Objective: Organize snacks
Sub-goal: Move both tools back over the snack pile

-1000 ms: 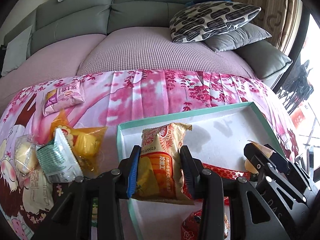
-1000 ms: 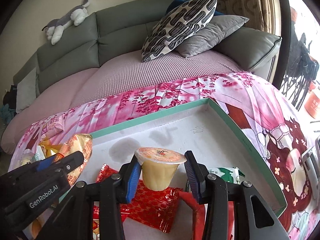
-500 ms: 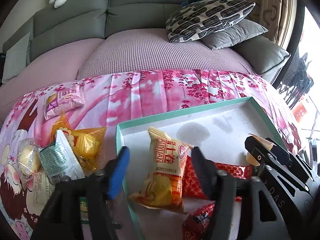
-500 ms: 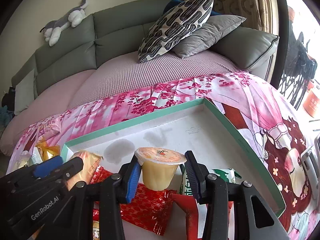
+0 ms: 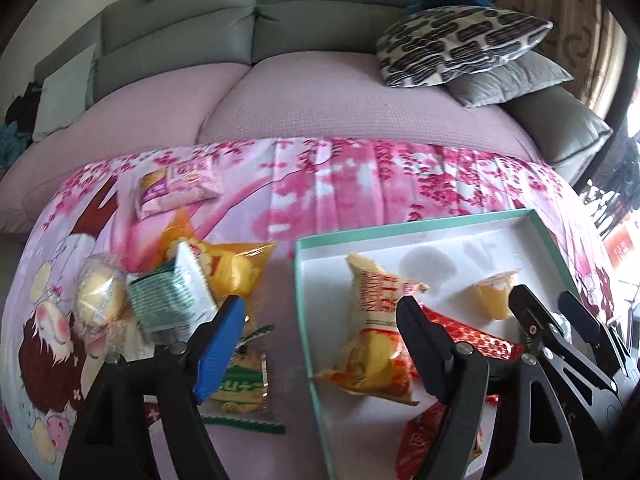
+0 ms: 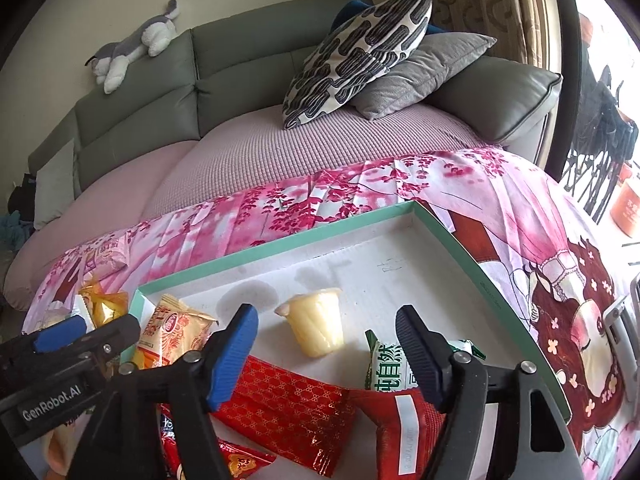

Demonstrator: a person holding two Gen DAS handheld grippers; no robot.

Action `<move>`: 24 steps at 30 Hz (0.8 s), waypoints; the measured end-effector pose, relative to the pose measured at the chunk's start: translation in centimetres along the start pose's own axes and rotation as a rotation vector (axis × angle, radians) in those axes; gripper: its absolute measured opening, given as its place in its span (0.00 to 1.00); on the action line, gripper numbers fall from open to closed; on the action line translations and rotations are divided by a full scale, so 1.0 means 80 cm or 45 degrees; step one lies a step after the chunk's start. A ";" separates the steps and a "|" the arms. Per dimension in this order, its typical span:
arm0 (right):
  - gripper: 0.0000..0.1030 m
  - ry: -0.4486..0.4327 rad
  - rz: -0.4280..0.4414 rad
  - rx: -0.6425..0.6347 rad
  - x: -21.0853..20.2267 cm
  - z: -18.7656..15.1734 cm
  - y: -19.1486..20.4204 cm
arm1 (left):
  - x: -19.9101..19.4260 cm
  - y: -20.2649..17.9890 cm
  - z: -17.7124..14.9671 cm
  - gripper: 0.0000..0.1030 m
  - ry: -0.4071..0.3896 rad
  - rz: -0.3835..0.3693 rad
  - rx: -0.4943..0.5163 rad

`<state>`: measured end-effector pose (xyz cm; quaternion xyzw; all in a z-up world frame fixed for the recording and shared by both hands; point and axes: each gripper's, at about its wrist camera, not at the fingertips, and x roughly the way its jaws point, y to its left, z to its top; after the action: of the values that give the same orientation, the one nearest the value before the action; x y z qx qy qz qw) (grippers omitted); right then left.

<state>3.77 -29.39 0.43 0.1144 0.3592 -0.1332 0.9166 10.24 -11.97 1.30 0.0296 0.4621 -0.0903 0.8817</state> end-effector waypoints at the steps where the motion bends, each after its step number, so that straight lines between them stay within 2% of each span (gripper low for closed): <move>1: 0.77 0.003 0.001 -0.008 0.001 0.000 0.002 | 0.001 0.003 -0.001 0.77 0.006 0.009 -0.008; 7: 0.87 0.001 0.010 -0.045 0.001 -0.002 0.008 | 0.005 0.020 -0.003 0.89 0.034 0.096 -0.070; 9: 0.94 0.000 0.010 -0.056 0.001 -0.003 0.010 | 0.008 0.026 -0.004 0.90 0.047 0.122 -0.086; 11: 0.98 0.000 0.008 -0.060 0.000 -0.003 0.011 | 0.008 0.031 -0.005 0.91 0.052 0.138 -0.097; 24: 1.00 -0.021 0.047 -0.074 -0.015 0.002 0.021 | -0.004 0.054 -0.011 0.94 0.034 0.194 -0.123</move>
<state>3.54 -27.63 1.58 0.0931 0.3531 -0.1069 0.9248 10.15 -7.53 0.94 0.0234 0.4739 -0.0001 0.8803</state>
